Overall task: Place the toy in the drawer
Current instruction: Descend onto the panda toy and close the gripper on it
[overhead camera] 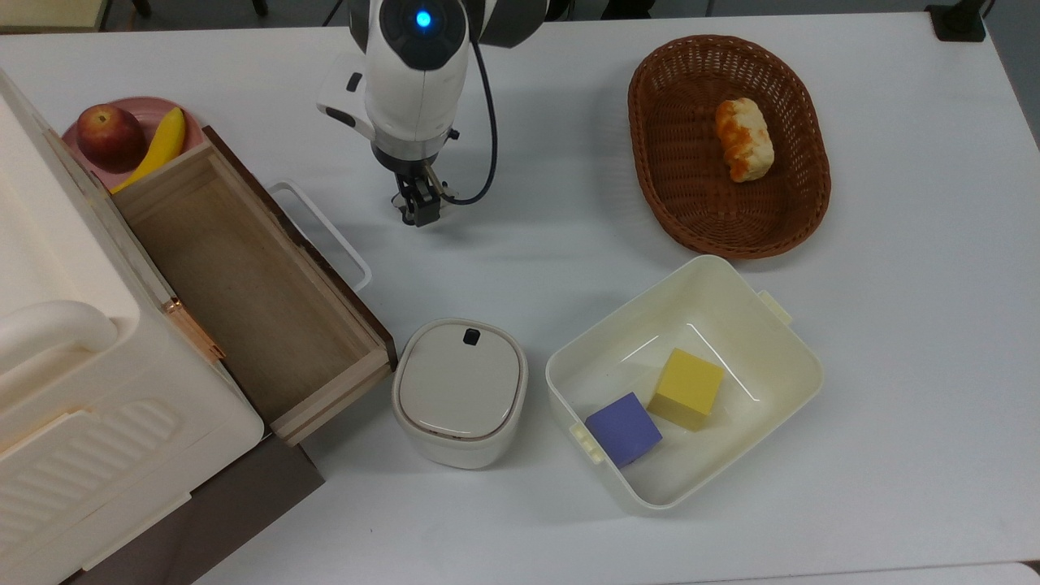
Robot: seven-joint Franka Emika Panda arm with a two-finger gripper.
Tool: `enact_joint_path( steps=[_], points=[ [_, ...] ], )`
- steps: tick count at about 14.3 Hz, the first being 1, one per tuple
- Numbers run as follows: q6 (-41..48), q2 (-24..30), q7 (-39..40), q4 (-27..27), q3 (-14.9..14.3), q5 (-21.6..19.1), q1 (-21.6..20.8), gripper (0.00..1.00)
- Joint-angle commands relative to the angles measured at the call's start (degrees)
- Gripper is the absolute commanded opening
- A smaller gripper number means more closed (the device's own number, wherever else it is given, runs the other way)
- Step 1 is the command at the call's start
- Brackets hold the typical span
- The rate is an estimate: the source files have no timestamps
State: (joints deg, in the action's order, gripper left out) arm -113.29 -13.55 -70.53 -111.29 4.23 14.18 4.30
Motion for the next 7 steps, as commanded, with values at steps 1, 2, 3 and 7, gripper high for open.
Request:
enact_joint_path(
  steps=[1,2,3,7],
  points=[
    [-3.68,2.47,-3.29,-7.17,-1.32,-1.00,-0.26,1.00],
    [-4.57,2.47,-3.29,-7.97,-1.41,-1.09,-0.26,1.00],
    [-4.66,2.47,-3.29,-8.50,-1.41,-1.09,-0.17,1.00],
    [-5.19,2.47,-3.03,-7.63,-1.41,-1.09,-0.26,1.00]
  ],
)
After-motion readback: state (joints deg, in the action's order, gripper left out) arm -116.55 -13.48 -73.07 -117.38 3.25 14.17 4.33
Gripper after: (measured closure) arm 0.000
